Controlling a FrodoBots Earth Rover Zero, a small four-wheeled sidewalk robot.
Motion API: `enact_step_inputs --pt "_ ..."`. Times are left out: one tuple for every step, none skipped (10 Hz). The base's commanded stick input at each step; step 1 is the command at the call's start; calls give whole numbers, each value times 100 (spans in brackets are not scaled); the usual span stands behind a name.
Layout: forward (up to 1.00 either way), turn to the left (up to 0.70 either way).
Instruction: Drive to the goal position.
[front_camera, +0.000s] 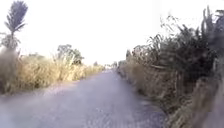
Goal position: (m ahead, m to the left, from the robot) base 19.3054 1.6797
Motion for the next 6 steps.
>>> enact_step_inputs --pt "100 0" --pt "100 0" --pt "100 0" --pt "100 0" --pt "100 0" --pt "100 0"
